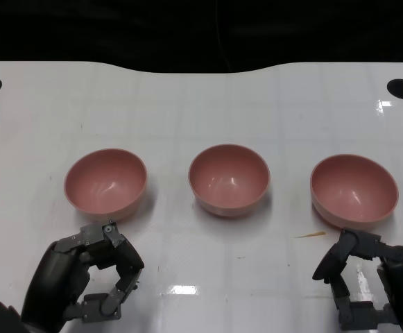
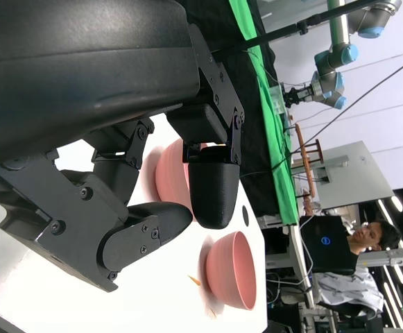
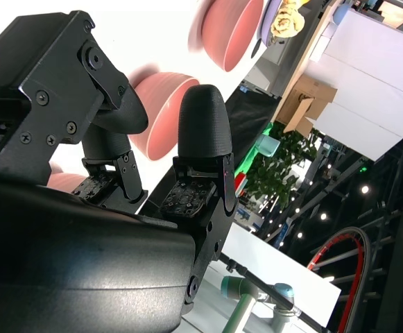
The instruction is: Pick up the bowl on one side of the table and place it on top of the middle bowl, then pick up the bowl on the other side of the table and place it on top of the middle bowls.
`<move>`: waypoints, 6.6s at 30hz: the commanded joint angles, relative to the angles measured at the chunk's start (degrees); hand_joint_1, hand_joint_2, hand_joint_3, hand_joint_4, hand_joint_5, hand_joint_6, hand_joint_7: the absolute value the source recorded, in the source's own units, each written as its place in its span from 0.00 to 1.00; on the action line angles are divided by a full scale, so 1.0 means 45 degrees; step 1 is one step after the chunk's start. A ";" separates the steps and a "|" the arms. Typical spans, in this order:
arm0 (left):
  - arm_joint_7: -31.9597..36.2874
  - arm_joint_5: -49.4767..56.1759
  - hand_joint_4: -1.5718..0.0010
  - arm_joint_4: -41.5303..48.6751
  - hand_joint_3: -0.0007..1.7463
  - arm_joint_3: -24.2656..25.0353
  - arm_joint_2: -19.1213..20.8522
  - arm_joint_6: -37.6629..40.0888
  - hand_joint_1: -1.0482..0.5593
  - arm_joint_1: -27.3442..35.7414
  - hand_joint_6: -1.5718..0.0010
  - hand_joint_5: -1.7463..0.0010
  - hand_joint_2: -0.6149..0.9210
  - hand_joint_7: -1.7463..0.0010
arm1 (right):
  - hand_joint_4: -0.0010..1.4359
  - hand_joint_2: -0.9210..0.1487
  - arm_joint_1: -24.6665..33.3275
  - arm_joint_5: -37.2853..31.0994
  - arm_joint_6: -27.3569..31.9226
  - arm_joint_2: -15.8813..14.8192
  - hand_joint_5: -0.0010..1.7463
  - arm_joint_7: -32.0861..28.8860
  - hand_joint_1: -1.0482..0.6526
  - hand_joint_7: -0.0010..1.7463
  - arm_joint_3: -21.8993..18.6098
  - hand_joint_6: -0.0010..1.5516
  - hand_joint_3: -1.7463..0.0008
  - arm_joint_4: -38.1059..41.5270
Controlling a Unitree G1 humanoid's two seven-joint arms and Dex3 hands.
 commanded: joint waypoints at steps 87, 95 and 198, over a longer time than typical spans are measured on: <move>0.9384 1.4672 0.44 0.1763 0.10 -0.6542 0.2937 0.9883 0.47 -0.6027 0.21 0.07 1.00 0.96 | 0.54 0.61 0.0442 0.0006 0.0502 0.0163 0.92 0.0034 0.71 0.79 0.0006 0.50 0.11 -0.0923; 1.0668 1.4685 0.45 0.1460 0.22 -0.6779 0.3222 0.9199 0.50 -0.6191 0.48 0.00 0.97 0.52 | 0.54 0.60 0.0412 0.0127 0.0494 0.0110 0.93 0.0103 0.72 0.79 0.0008 0.50 0.11 -0.0853; 1.1219 1.2783 1.00 -0.0855 0.25 -0.7187 0.2617 0.5282 0.21 -0.5062 0.98 1.00 1.00 0.99 | 0.52 0.61 0.0349 0.0643 0.0391 0.0073 0.94 0.0776 0.69 0.83 -0.0145 0.48 0.07 -0.0628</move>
